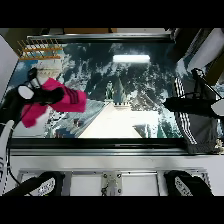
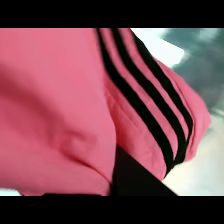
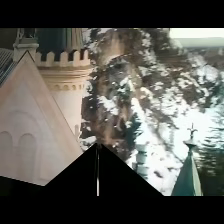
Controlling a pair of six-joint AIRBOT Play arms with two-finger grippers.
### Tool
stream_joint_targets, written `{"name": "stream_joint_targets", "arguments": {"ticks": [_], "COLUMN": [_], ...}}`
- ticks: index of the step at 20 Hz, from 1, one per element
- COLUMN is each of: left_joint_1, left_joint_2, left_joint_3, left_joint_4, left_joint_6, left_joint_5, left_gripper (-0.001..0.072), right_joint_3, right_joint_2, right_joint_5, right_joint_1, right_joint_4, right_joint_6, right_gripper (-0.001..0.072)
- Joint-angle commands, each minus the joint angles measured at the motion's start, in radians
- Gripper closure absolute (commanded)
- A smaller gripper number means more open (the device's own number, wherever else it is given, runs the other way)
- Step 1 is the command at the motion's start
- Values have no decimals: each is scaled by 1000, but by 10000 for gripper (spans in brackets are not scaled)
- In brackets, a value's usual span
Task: Fold the clothes and pants, and hang the long-sleeved shirts on hangers.
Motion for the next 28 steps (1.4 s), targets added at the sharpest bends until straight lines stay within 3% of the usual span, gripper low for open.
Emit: {"name": "stream_joint_targets", "arguments": {"ticks": [1,4,7,8,9,10,14,18,23,28], "left_joint_1": [-348,-571,-620,-613,-596,-568,-386,-206,-146,-270], "left_joint_2": [70,-12,-198,-250,-284,-302,-214,39,215,127], "left_joint_3": [1,56,241,307,363,407,357,-42,-470,-539], "left_joint_4": [-95,-94,-95,-95,-95,-97,-85,-86,-171,-278], "left_joint_6": [-13,-42,-42,-42,-42,-56,-58,-59,-77,-77], "left_joint_5": [140,328,319,286,242,179,-48,-122,-63,84], "left_gripper": [702,702,700,527,170,17,33,32,32,32], "right_joint_3": [1,1,1,1,1,1,1,1,1,1], "right_joint_2": [0,0,0,0,0,0,0,0,-1,-1], "right_joint_5": [0,0,0,0,0,0,0,0,-3,-3], "right_joint_1": [1,1,1,1,1,0,1,1,1,1], "right_joint_4": [0,0,0,1,0,0,1,16,51,54], "right_joint_6": [0,0,0,0,0,0,0,0,1,1], "right_gripper": [679,679,680,680,679,680,680,680,679,679]}}
